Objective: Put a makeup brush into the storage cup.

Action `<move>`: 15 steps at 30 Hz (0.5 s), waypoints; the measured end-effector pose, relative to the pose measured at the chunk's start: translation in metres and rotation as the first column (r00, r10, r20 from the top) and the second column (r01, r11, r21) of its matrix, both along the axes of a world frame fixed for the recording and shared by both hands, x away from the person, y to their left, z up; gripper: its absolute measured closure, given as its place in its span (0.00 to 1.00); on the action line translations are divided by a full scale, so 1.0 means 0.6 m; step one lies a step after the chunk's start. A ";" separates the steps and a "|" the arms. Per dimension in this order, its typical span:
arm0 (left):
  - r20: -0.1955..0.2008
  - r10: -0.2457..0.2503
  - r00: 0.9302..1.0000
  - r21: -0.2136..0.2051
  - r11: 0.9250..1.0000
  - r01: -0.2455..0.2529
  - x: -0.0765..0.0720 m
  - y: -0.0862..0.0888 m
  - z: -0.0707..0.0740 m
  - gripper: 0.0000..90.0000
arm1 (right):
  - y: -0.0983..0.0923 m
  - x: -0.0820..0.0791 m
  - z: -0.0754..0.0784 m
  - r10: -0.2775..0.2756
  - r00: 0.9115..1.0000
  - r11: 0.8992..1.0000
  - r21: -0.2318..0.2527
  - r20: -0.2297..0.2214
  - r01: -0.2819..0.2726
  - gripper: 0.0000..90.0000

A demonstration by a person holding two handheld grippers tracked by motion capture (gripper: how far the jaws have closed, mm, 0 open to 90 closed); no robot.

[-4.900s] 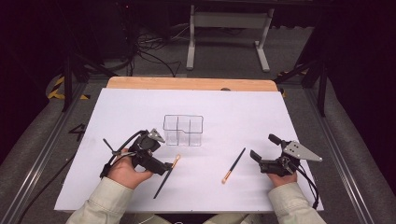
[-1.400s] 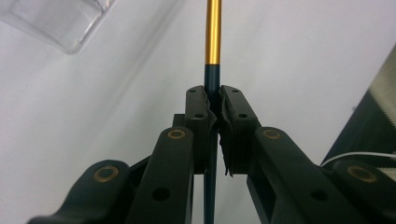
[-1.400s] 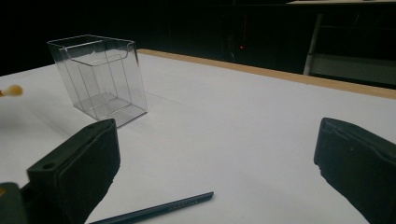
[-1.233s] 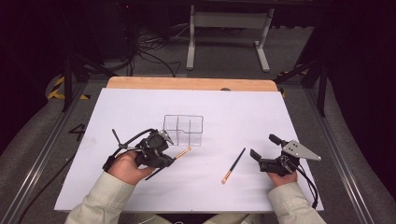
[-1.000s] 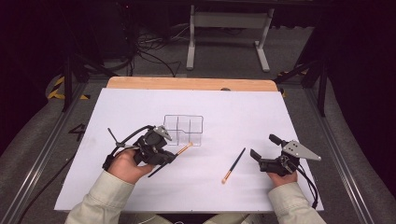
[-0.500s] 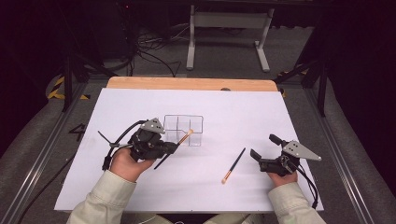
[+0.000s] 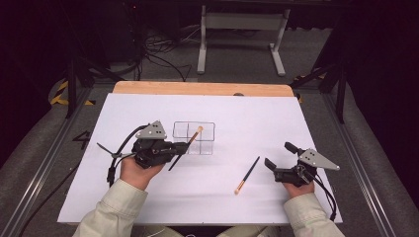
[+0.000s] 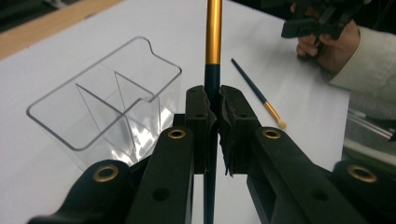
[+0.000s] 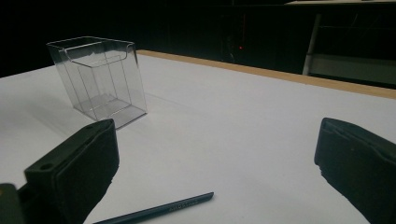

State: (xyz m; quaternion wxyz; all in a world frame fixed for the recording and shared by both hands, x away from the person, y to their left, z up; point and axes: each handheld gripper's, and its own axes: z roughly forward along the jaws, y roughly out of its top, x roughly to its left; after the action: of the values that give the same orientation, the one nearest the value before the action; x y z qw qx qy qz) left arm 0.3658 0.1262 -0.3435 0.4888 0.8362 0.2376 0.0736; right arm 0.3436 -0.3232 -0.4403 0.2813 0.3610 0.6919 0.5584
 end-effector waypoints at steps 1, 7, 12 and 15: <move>0.012 -0.001 1.000 -0.008 1.000 0.001 0.001 0.001 0.000 0.92 | 0.000 0.000 0.000 0.000 1.000 1.000 -0.001 -0.001 0.000 0.00; 0.080 0.007 0.997 -0.076 0.997 0.000 0.010 0.009 -0.009 0.92 | 0.001 -0.001 0.000 0.000 1.000 1.000 -0.004 0.005 0.000 0.00; 0.135 0.005 0.991 -0.156 0.988 0.016 0.013 0.015 -0.015 0.92 | 0.002 -0.001 0.000 -0.003 1.000 1.000 -0.006 0.006 0.003 0.00; 0.154 0.004 0.988 -0.190 0.981 0.026 0.015 0.016 -0.017 0.92 | 0.002 -0.001 0.000 -0.005 1.000 1.000 -0.007 0.005 0.005 0.00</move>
State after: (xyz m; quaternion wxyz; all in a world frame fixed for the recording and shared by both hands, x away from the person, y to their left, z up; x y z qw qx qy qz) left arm 0.3748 0.1359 -0.3538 0.5841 0.7785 0.2006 0.1120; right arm 0.3429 -0.3223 -0.4404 0.2857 0.3602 0.6922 0.5564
